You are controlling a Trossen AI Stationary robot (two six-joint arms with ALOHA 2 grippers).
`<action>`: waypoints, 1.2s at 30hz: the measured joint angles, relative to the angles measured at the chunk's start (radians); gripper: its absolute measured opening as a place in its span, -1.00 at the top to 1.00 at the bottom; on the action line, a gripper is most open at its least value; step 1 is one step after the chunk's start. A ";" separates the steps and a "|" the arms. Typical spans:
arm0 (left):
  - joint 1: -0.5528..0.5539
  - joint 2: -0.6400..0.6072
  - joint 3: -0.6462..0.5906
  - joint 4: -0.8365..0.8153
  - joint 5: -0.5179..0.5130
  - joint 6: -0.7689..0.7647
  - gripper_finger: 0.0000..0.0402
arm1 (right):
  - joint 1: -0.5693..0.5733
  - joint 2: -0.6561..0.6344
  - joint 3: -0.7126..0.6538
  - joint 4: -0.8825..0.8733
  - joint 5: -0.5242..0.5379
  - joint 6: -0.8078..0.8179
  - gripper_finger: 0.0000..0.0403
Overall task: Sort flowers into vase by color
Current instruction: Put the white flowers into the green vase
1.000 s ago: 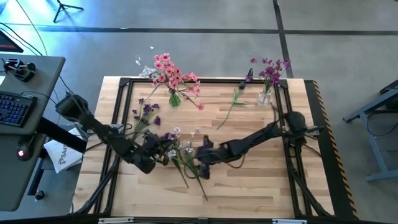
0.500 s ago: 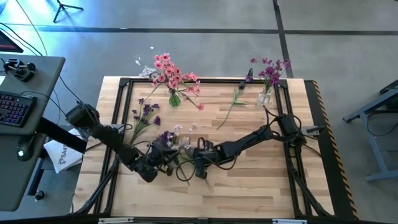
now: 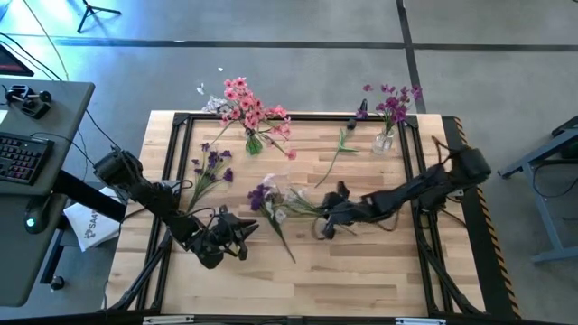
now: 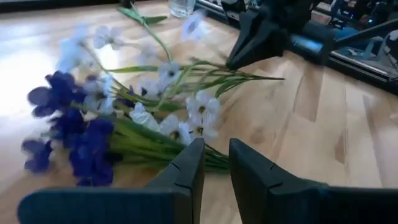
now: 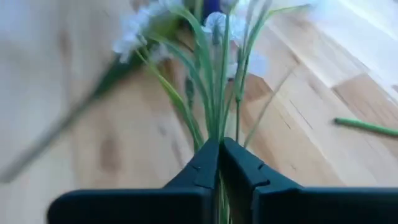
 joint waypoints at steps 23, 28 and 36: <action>0.087 0.000 0.000 0.070 0.030 0.326 0.71 | 0.049 0.100 -0.090 0.015 -0.006 0.050 0.40; 0.051 0.000 0.011 0.115 0.037 0.431 0.70 | 0.110 0.009 -0.096 -0.123 0.108 0.112 0.92; 0.004 0.000 0.115 0.115 0.029 0.639 0.70 | 0.273 -0.302 -0.096 -0.341 0.383 0.183 0.97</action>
